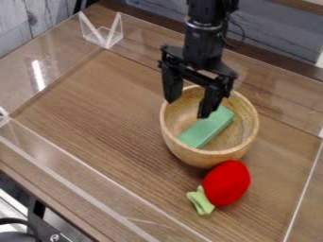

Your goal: Remove the green block from the brown bowl and put it on the table

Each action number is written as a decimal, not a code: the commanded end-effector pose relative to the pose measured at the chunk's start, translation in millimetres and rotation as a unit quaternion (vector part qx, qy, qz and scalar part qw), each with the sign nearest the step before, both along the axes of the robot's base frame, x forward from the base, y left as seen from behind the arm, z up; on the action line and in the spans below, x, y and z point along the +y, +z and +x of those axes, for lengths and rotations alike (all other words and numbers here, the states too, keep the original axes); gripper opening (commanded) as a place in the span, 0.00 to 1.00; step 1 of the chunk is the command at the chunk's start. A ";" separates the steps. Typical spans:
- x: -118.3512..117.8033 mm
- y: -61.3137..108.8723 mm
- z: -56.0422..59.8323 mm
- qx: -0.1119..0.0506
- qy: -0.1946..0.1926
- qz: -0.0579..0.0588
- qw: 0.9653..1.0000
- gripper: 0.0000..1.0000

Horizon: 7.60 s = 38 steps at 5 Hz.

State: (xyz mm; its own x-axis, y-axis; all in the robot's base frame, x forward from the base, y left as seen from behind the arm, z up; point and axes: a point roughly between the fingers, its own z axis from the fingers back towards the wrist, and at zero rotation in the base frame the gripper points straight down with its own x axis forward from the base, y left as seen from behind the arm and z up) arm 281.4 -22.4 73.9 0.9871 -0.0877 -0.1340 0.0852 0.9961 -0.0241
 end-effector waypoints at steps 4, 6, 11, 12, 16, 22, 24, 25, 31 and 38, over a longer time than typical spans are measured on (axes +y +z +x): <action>-37.9 -1.8 11.6 -0.030 -0.028 -0.011 0.999 1.00; -29.8 -1.7 3.1 -0.031 -0.019 -0.013 0.999 1.00; 7.1 6.7 21.5 -0.059 -0.088 -0.021 0.994 1.00; 8.3 11.9 15.9 -0.058 -0.084 -0.022 0.995 1.00; -36.7 -27.5 19.2 -0.067 -0.071 -0.019 0.995 1.00; -46.2 37.0 14.0 -0.153 0.007 -0.007 0.988 0.00; -45.0 54.4 18.4 -0.170 -0.011 -0.011 0.985 0.00; -33.1 67.4 18.7 -0.176 -0.019 -0.011 0.984 0.00; 121.3 72.3 16.0 -0.199 0.032 0.049 0.978 0.00; 146.4 27.1 52.5 -0.202 -0.031 0.057 0.977 0.00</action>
State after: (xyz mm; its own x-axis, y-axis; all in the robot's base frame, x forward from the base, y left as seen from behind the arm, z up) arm 330.7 119.1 77.8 0.9679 -0.1584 0.1951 0.1411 0.9849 0.1000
